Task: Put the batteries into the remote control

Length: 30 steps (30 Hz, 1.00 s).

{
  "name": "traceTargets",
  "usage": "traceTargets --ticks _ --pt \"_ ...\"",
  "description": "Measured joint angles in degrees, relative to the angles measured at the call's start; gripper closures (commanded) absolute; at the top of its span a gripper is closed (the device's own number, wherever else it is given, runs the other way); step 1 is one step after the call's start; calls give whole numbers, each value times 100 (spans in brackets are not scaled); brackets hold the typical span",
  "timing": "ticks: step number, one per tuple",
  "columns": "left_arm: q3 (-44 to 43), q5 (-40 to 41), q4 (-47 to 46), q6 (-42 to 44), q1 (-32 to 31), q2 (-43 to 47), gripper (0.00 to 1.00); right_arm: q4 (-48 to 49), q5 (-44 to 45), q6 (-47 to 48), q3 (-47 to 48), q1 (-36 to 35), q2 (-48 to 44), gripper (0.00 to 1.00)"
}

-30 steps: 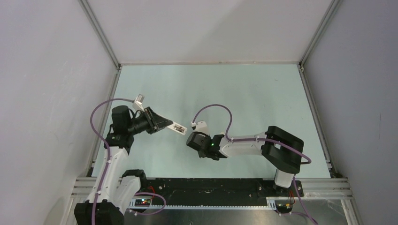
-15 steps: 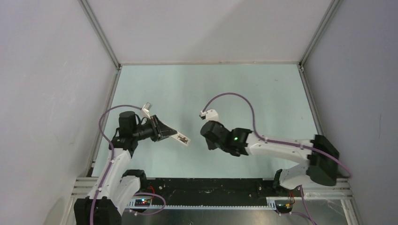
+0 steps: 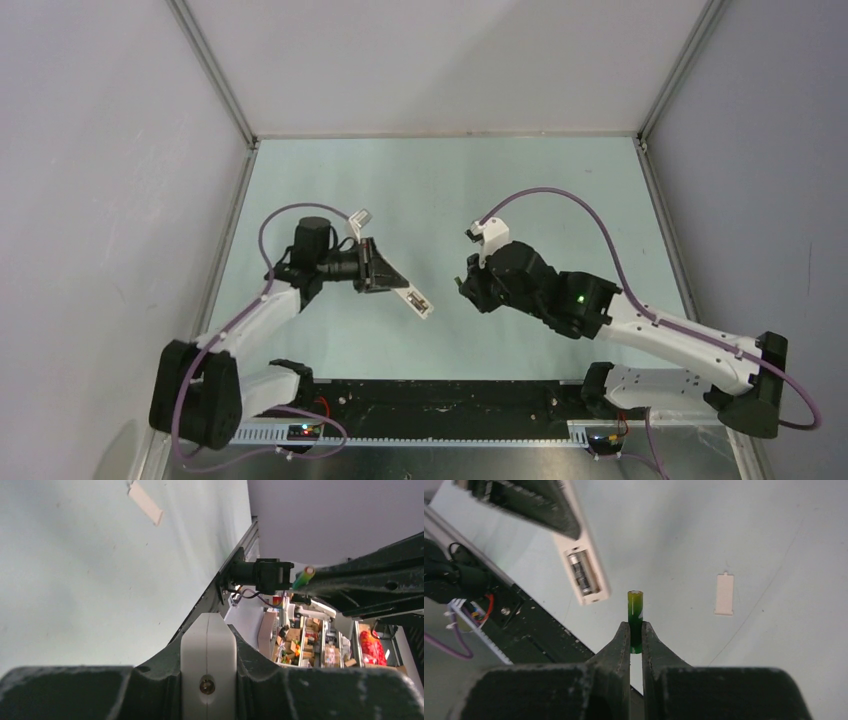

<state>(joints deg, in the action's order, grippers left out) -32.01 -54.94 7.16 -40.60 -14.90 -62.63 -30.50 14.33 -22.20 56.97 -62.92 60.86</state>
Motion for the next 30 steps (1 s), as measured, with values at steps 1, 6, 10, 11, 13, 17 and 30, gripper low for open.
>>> traceTargets --ticks 1,6,10,11,13,17,30 --pt "-92 -68 -184 -48 -48 -190 100 -15 -76 0 0 33 -61 93" --pt "-706 -275 -715 -160 -350 -1034 100 -133 -592 -26 -2 205 -238 93" --pt "-1207 -549 -935 -140 -654 -1526 100 -254 -955 -107 -7 372 -249 92" --pt "-1307 -595 -968 -136 -706 -1631 100 -275 -1025 -129 -7 415 -249 92" --pt "-1530 -741 -1023 -136 -793 -1912 100 -352 -1200 -173 -7 514 -245 92" --pt "-1871 -988 -1102 -138 -887 -2507 100 -557 -1469 -271 24 664 -127 92" --pt "-1989 -1290 -1095 -142 -1143 -3069 100 -911 -1939 -573 474 831 616 92"
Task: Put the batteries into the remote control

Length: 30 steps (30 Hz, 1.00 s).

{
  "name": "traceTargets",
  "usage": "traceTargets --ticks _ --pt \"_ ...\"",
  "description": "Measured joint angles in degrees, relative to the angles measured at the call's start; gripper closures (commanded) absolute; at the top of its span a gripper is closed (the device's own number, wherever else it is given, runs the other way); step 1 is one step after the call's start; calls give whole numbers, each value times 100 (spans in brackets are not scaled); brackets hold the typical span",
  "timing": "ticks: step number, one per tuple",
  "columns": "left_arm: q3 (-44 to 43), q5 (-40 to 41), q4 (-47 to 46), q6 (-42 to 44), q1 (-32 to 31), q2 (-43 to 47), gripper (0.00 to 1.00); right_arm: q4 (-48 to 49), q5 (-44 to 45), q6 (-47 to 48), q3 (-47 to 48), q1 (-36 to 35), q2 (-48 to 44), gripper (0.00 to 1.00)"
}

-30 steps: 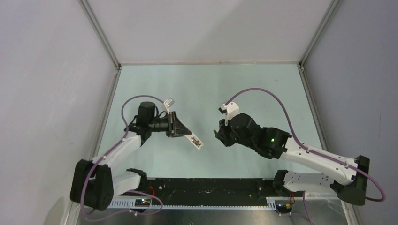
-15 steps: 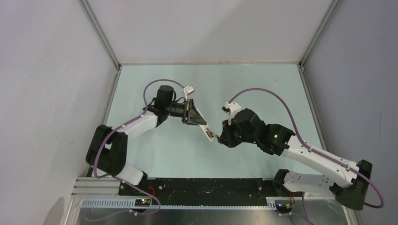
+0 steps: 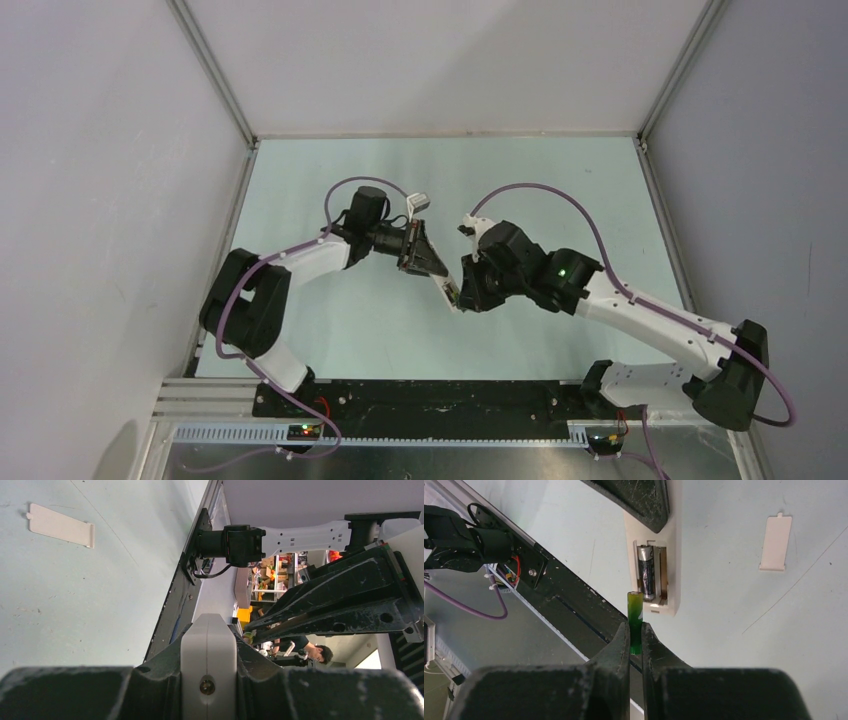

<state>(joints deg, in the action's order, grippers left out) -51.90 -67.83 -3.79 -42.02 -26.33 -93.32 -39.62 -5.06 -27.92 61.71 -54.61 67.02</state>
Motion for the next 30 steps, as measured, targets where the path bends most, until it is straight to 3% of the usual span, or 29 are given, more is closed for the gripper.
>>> traceTargets --ticks 30 --pt "2 184 0 0 -181 -46 100 -212 -114 -168 101 297 704 93"
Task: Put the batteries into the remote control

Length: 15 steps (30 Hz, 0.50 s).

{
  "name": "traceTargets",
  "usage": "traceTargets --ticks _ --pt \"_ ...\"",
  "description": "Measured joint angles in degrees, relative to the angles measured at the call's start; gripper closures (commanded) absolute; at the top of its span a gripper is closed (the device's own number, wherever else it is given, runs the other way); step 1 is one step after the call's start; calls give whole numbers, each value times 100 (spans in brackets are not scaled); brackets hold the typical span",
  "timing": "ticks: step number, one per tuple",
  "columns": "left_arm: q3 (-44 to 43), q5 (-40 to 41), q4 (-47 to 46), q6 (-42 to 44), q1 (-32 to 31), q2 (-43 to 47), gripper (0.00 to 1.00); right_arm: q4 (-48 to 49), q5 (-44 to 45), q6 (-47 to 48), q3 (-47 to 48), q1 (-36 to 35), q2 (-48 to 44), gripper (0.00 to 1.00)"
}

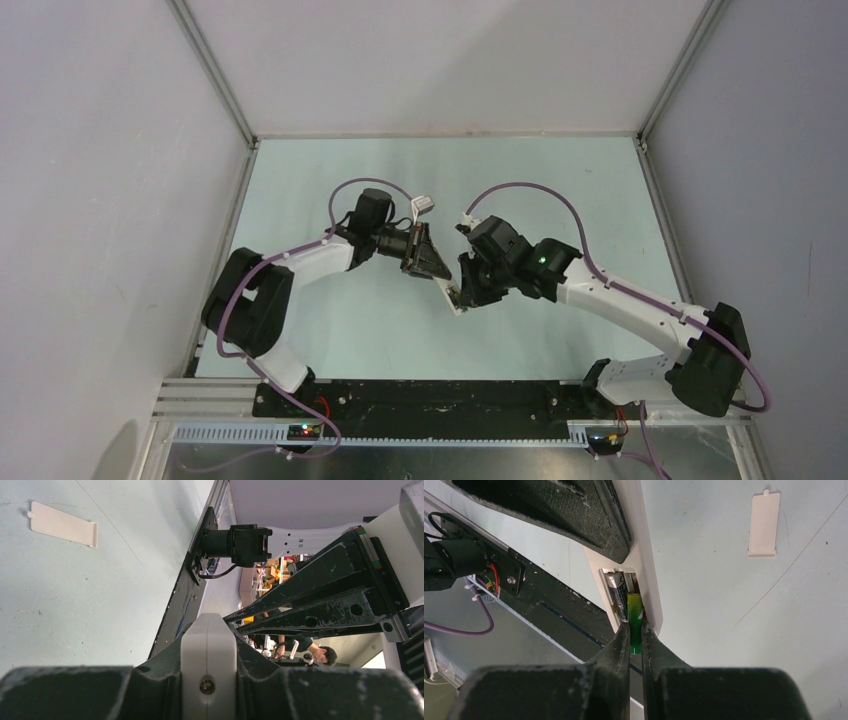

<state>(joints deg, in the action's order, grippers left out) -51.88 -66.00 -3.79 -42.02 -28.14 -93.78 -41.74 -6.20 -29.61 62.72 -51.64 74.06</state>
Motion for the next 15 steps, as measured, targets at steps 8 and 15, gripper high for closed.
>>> traceTargets --ticks 8,15 --pt "0 105 0 0 0 -9 100 28 179 -61 125 2 168 94" --pt "0 175 2 0 0 -11 100 26 278 -81 236 2 315 88"
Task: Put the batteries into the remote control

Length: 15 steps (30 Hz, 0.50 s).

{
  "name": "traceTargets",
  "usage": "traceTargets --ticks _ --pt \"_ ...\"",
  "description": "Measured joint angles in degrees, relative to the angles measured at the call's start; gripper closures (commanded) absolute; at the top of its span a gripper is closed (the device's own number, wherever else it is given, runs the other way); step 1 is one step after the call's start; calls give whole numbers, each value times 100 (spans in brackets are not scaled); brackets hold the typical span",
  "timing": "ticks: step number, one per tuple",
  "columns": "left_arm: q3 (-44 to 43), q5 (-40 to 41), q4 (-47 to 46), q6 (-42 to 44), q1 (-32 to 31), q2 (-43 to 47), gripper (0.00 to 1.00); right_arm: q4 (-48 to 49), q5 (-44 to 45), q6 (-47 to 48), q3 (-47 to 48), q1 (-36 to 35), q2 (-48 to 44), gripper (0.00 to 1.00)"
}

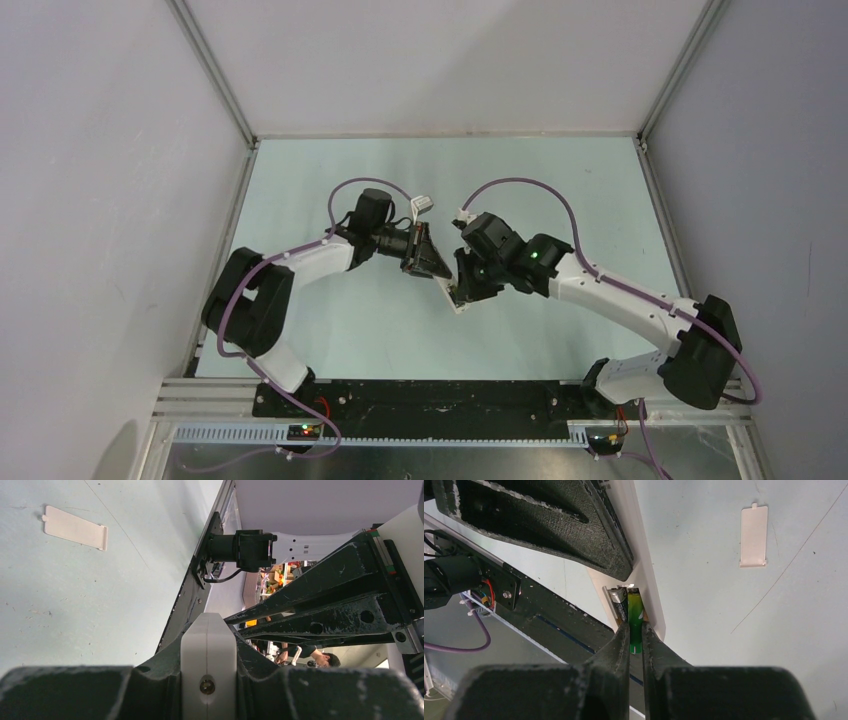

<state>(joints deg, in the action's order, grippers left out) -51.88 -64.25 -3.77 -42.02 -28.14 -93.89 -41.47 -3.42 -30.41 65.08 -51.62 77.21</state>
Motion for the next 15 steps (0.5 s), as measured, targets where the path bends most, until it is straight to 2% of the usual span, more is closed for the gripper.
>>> traceTargets --ticks 8,15 --pt "0 63 -9 -61 0 -20 100 13 33 -2 39 0 57 72" --pt "-2 63 -28 -162 -2 -103 100 2 127 -2 66 11 55 64"
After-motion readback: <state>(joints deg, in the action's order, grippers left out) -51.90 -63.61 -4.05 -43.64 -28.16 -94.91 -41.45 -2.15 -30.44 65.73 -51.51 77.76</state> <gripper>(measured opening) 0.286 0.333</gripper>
